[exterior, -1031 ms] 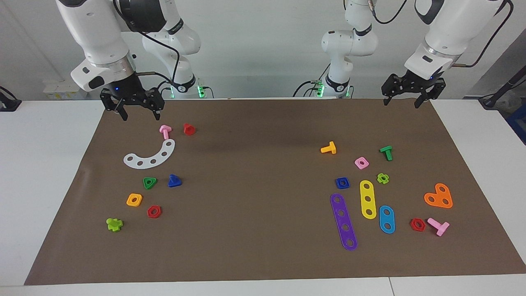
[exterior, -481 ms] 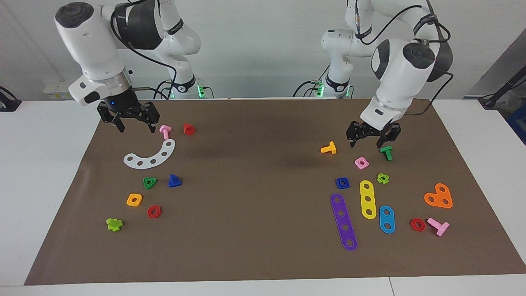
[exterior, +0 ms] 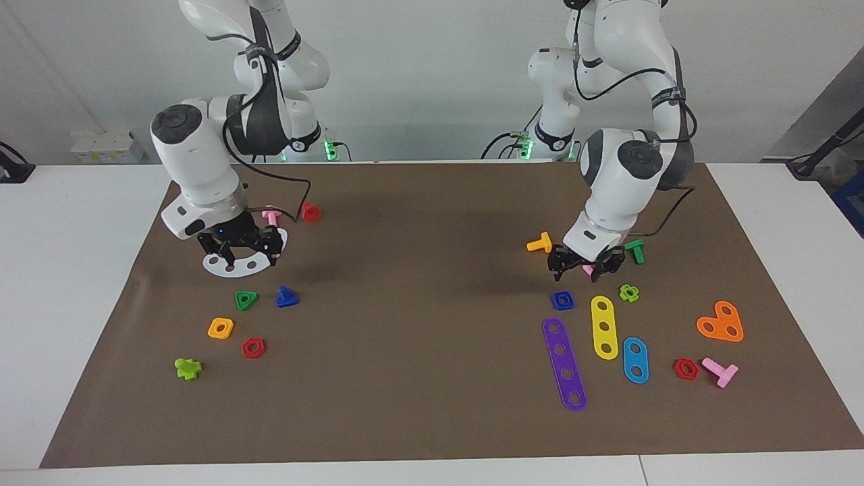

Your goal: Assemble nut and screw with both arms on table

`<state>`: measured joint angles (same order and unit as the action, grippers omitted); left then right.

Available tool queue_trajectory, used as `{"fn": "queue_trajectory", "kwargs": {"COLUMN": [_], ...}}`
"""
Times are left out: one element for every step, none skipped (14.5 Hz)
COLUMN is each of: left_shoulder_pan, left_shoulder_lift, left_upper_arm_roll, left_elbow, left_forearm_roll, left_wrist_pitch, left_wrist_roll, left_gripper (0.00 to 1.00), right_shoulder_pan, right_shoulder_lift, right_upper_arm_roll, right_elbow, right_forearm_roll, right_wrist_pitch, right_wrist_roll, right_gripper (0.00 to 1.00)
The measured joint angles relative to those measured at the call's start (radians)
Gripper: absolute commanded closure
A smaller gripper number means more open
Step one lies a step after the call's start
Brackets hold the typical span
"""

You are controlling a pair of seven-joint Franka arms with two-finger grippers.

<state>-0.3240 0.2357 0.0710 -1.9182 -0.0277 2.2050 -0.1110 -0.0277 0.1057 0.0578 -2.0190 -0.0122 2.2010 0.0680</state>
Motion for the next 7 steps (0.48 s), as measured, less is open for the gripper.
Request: {"fn": "queue_trajectory", "kwargs": {"left_shoulder_pan": [-0.001, -0.001, -0.001, -0.001, -0.001, -0.001, 0.000], "left_shoulder_lift": [0.019, 0.041, 0.064, 0.085, 0.098, 0.105, 0.107], "left_upper_arm_roll": [0.000, 0.000, 0.000, 0.000, 0.001, 0.002, 0.004], "left_elbow": [-0.001, -0.002, -0.005, -0.013, -0.018, -0.022, -0.024], "left_forearm_roll": [0.000, 0.000, 0.000, 0.000, 0.000, 0.000, 0.000], "left_wrist_pitch": [0.017, 0.041, 0.072, 0.108, 0.130, 0.140, 0.142], "left_wrist_roll": [-0.001, -0.001, -0.002, -0.002, -0.002, -0.003, -0.003], "left_gripper": [0.19, 0.20, 0.21, 0.21, 0.22, 0.23, 0.23], "right_shoulder_pan": [0.000, 0.000, 0.002, 0.007, 0.015, 0.024, 0.031], "right_shoulder_lift": [0.022, 0.040, 0.057, 0.072, 0.083, 0.092, 0.100], "right_upper_arm_roll": [0.000, 0.000, 0.001, 0.001, 0.001, 0.001, 0.001], "right_elbow": [-0.016, -0.029, -0.037, -0.041, -0.045, -0.051, -0.054], "right_forearm_roll": [0.000, 0.000, 0.000, 0.000, 0.000, 0.000, 0.000], "right_wrist_pitch": [0.042, 0.073, 0.094, 0.107, 0.122, 0.137, 0.144], "right_wrist_roll": [0.000, 0.000, 0.000, 0.000, -0.001, -0.001, -0.001], "right_gripper": [0.16, 0.18, 0.19, 0.20, 0.23, 0.24, 0.26]}}
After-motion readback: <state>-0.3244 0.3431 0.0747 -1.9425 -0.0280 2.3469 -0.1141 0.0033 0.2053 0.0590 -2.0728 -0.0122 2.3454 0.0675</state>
